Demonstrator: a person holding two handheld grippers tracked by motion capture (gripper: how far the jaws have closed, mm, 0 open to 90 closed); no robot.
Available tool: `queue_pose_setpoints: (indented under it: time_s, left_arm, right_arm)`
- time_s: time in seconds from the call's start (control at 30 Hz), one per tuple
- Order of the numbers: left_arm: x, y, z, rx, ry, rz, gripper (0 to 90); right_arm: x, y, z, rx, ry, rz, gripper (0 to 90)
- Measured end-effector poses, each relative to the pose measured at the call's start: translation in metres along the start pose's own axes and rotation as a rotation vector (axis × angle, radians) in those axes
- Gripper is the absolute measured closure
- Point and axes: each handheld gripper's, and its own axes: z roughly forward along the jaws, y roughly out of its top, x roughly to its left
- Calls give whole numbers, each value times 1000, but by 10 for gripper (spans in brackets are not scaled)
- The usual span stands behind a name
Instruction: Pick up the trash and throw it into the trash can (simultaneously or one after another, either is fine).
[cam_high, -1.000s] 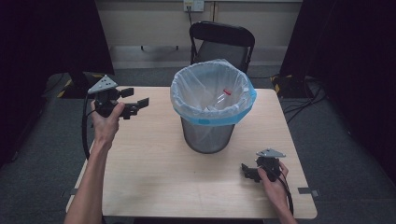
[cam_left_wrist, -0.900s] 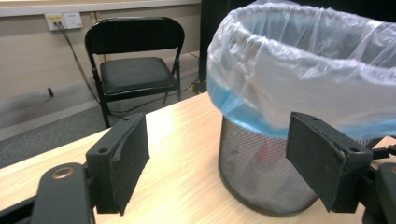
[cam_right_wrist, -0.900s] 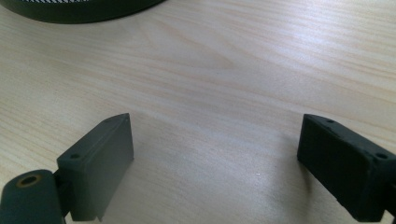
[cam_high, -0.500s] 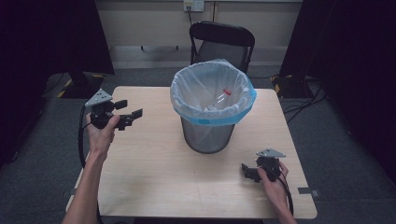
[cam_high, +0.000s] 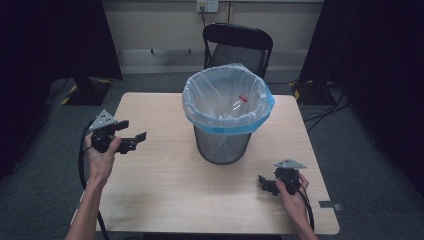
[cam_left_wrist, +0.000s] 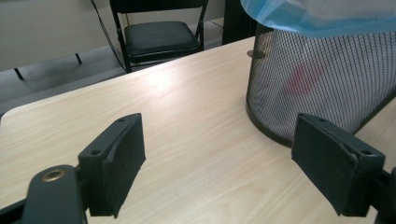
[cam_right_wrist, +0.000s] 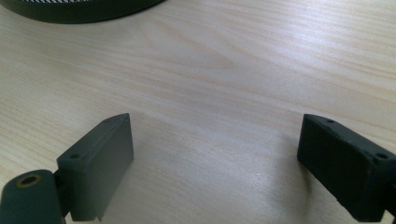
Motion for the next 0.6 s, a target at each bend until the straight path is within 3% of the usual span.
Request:
queue_pose_setpoints:
  time_s: [0.17,0.4,0.47,0.6]
  left_arm:
    - [-6,-15,-2,67,57,39,167]
    - [-6,-41,-1,129,80,36,170]
    - [-6,-47,-1,133,81,20,167]
    - [-7,-59,-2,152,97,28,171]
  right_arm:
    - [0,0,0,0,0,0,97]
    - [0,0,0,0,0,0,97]
    - [0,0,0,0,0,0,97]
    - [0,0,0,0,0,0,97]
